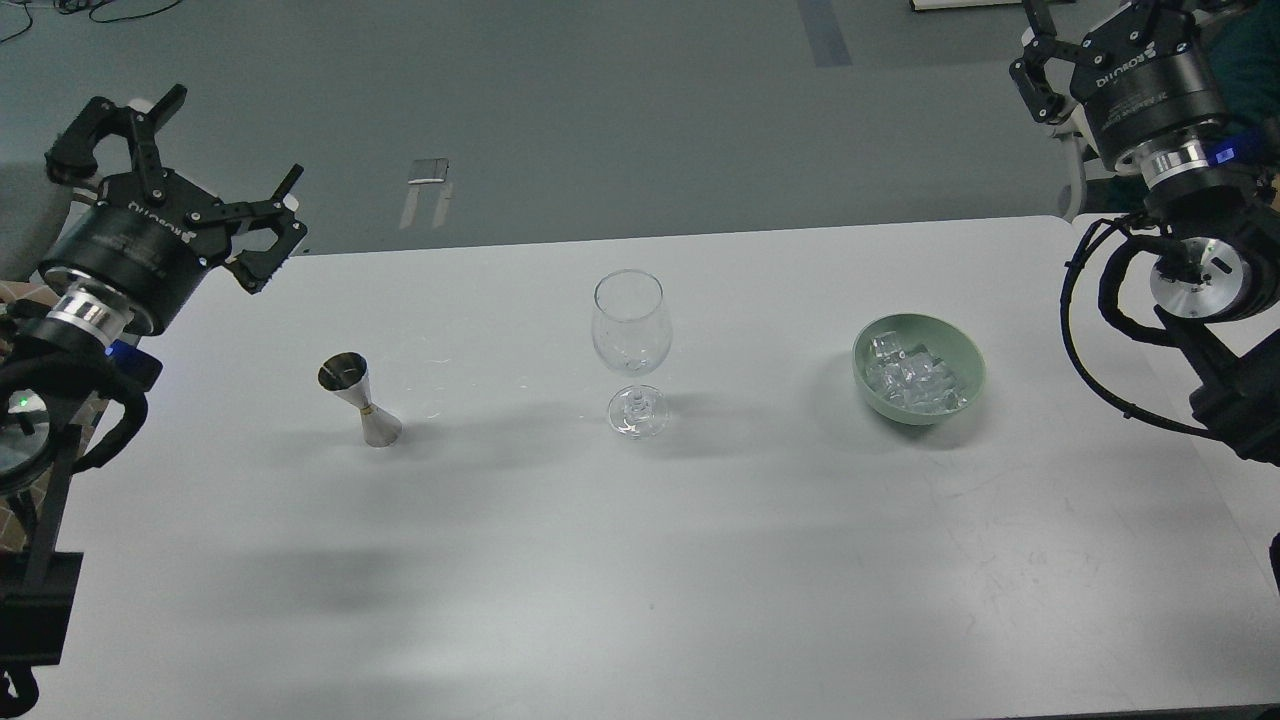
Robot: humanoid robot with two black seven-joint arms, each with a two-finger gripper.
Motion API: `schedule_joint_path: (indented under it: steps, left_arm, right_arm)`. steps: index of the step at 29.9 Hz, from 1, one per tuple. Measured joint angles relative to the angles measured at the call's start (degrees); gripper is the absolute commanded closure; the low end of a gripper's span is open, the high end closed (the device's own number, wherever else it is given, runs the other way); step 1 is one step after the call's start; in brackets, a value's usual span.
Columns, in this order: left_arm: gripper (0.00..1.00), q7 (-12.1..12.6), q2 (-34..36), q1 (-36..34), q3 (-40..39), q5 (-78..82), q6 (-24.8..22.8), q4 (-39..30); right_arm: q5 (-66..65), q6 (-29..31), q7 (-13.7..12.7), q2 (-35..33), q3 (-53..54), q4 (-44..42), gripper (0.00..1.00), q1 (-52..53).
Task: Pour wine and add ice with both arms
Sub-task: 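Lower the left gripper, opened, toward the silver jigger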
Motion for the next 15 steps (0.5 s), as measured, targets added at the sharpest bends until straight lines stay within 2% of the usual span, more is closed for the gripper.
schedule_joint_path:
  steps: [3, 7, 15]
  left_arm:
    - [0.05, 0.0, -2.1, 8.0, -2.6, -0.2, 0.1, -4.1]
    - [0.05, 0.0, -5.4, 14.6, -4.4, -0.2, -0.3, -6.2]
    - [0.04, 0.0, -11.8, 20.7, -3.8, 0.4, -0.8, -6.2]
  right_arm:
    - [0.0, 0.0, 0.0, 0.0, 0.0, 0.0, 0.0, -0.3]
    - [0.0, 0.0, 0.0, -0.1, 0.0, 0.1, 0.0, -0.5]
    - [0.0, 0.0, 0.0, -0.1, 0.0, 0.1, 0.0, -0.5]
